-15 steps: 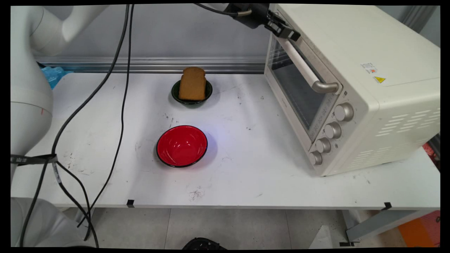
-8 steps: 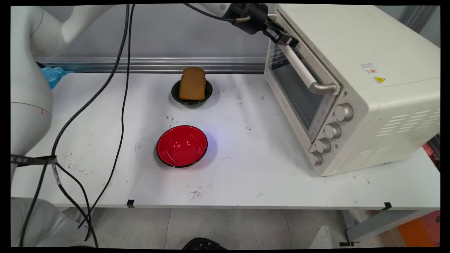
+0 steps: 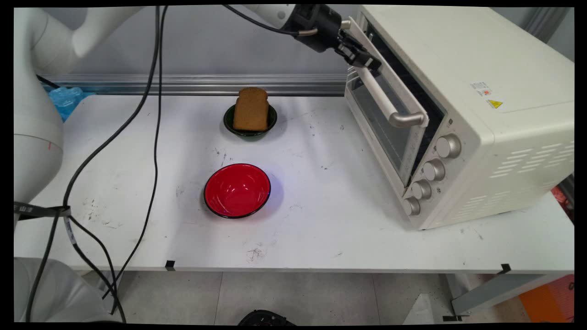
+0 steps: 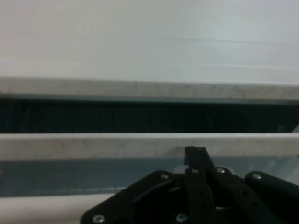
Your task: Open the oven
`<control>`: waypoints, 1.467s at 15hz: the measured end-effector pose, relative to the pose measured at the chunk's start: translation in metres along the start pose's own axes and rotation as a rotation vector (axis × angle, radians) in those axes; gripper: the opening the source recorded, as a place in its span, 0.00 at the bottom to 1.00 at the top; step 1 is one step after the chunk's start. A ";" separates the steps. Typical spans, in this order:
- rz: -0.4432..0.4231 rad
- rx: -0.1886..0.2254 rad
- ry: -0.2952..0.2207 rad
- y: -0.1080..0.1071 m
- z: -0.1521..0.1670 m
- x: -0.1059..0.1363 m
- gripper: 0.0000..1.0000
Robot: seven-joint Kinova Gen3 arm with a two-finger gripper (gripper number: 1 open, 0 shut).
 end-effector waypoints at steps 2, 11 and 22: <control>-0.005 0.001 -0.008 0.002 -0.008 -0.003 0.00; -0.019 0.013 -0.068 0.013 -0.036 -0.024 0.00; -0.016 0.024 -0.144 0.024 -0.049 -0.060 0.00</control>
